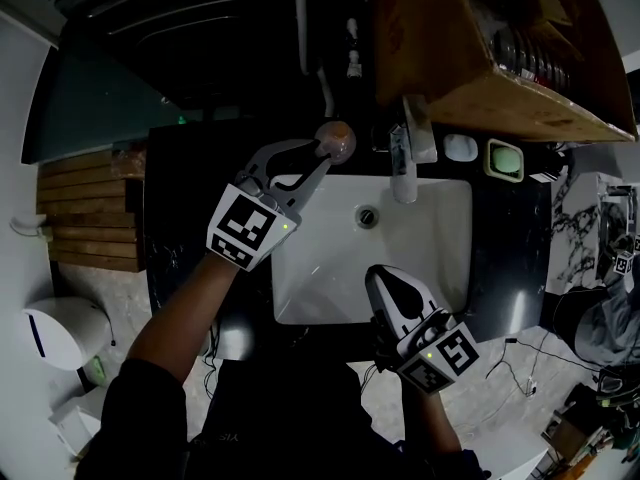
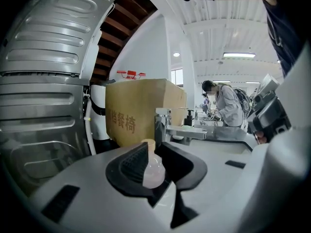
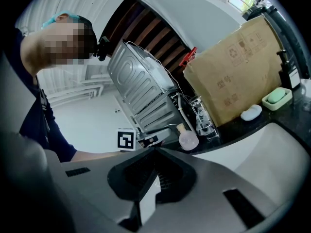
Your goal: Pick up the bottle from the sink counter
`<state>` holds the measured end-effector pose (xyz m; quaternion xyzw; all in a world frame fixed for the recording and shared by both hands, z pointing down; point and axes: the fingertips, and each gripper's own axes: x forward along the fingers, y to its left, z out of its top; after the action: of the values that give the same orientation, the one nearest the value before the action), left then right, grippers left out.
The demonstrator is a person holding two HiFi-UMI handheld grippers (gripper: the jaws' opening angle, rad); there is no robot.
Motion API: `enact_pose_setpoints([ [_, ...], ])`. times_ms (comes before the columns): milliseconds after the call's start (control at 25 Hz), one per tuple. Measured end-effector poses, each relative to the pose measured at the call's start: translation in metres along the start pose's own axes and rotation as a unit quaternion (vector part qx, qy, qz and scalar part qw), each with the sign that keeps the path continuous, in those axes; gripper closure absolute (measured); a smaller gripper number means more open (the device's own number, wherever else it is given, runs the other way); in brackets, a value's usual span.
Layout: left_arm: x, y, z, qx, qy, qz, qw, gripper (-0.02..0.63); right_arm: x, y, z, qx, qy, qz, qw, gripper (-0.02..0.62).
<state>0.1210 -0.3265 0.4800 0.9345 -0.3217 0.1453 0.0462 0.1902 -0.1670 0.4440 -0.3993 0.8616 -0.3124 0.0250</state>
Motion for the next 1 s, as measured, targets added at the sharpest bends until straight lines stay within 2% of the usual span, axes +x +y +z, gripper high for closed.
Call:
enact_pose_setpoints([
  [760, 0.038, 0.014, -0.013, 0.006, 0.007, -0.013, 0.9999, 0.394, 0.006, -0.008, -0.016, 0.007, 0.018, -0.003, 1.0, 0.575],
  [1000, 0.048, 0.013, -0.017, 0.009, 0.011, -0.024, 0.9996, 0.38, 0.006, -0.01, -0.019, 0.009, 0.02, -0.005, 1.0, 0.575],
])
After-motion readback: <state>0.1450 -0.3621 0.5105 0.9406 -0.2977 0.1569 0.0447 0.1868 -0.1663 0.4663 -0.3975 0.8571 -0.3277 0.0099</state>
